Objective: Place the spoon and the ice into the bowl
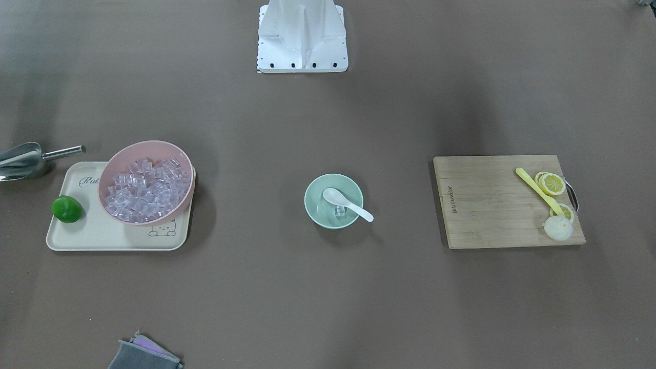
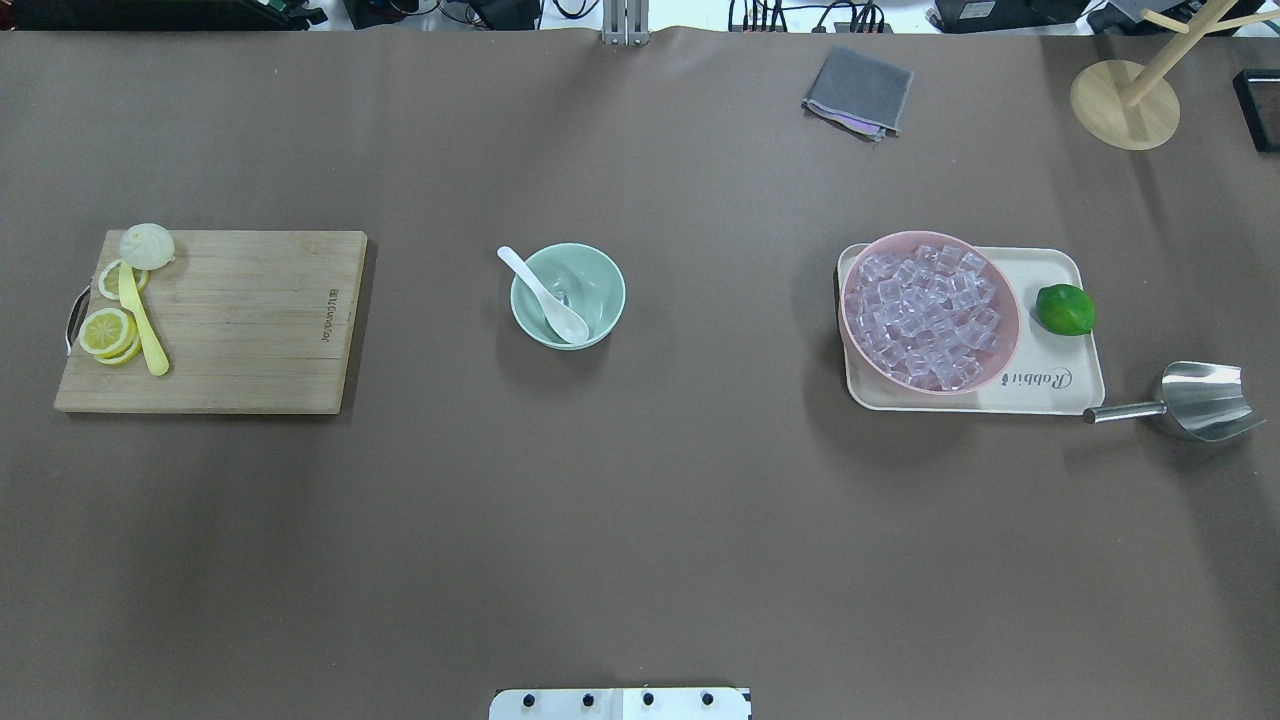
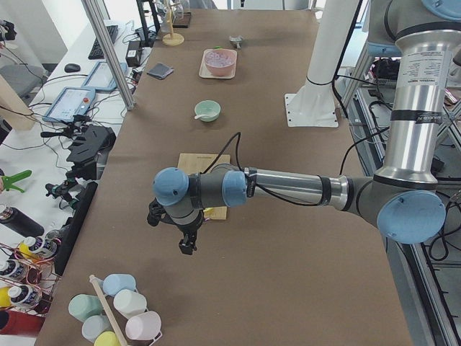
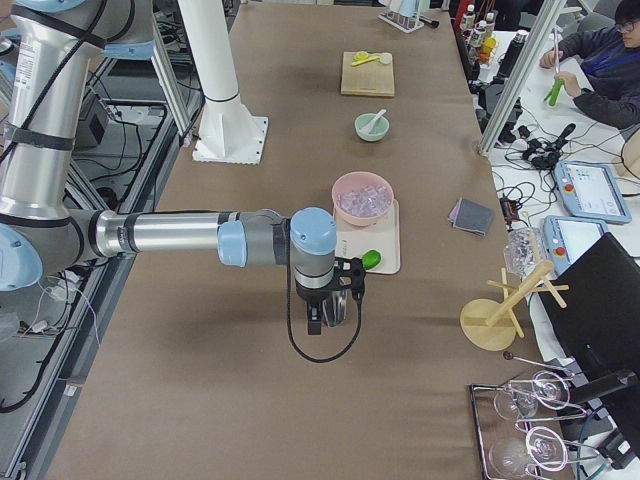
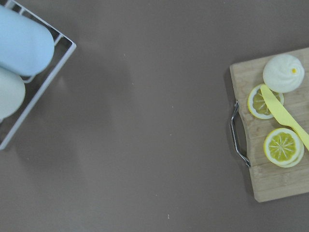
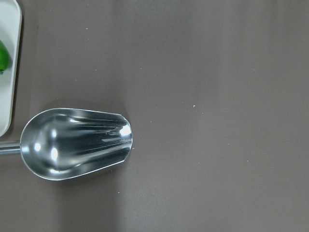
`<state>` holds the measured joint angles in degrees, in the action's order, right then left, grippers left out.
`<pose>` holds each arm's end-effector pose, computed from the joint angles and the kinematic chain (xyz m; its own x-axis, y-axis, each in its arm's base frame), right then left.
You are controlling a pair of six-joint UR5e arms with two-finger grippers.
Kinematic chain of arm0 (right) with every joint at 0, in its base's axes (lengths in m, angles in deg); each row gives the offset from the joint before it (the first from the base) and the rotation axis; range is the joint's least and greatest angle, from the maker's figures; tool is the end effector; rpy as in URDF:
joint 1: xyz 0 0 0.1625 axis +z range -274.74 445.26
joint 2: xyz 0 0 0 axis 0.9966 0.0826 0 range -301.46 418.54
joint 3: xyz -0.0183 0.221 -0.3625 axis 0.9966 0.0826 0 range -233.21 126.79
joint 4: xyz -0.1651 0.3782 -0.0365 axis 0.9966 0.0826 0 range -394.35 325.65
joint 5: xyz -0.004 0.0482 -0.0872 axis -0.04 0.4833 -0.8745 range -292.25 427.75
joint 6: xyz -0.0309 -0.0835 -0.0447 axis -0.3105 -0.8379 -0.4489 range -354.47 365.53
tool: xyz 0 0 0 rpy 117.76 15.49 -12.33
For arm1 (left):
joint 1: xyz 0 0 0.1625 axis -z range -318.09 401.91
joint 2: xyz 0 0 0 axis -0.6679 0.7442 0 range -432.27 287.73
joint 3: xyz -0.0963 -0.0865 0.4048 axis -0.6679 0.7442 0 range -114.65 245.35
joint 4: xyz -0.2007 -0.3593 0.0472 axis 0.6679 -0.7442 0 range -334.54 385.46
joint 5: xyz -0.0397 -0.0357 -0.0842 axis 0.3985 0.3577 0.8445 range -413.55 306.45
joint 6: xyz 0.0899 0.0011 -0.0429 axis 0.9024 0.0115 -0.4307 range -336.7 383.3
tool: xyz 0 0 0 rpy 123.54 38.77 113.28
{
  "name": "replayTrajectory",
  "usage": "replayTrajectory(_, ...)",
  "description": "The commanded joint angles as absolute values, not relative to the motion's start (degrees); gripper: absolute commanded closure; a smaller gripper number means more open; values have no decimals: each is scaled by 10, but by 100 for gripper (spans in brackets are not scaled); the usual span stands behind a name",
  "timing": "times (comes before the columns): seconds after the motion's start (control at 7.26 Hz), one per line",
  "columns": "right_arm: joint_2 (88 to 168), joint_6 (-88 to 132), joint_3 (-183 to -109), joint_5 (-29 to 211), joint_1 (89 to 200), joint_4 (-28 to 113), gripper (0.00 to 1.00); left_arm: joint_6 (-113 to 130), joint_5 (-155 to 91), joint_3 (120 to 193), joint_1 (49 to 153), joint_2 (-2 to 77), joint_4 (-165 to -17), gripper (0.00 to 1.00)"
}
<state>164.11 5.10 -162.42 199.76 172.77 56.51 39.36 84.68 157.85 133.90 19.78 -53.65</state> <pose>0.0500 -0.3831 0.6160 0.7406 -0.0725 0.6681 0.0491 0.9973 0.0537 -0.0765 -0.4956 0.6332 0.6465 0.1735 -0.7429 -0.1502 0.9837 0.0990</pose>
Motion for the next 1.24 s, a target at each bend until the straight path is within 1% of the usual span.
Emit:
replayTrajectory(0.0, 1640, 51, -1625, 1998, 1727, 565, 0, 392, 828, 1593, 1354, 165, -553, 2)
replayTrajectory(0.14, 1638, 52, -1624, 1998, 1727, 565, 0, 352, 804, 1598, 1353, 163, -553, 2)
replayTrajectory(0.28, 1638, 51, -1624, 1998, 1728, 565, 0, 307, 800, 1620, 1354, 163, -551, 2)
replayTrajectory(0.55, 1638, 52, -1625, 1998, 1728, 565, 0, 309, 800, 1652, 1354, 155, -552, 2)
replayTrajectory(1.1, 1638, 52, -1624, 1999, 1727, 565, 0, 310, 802, 1654, 1354, 146, -553, 2)
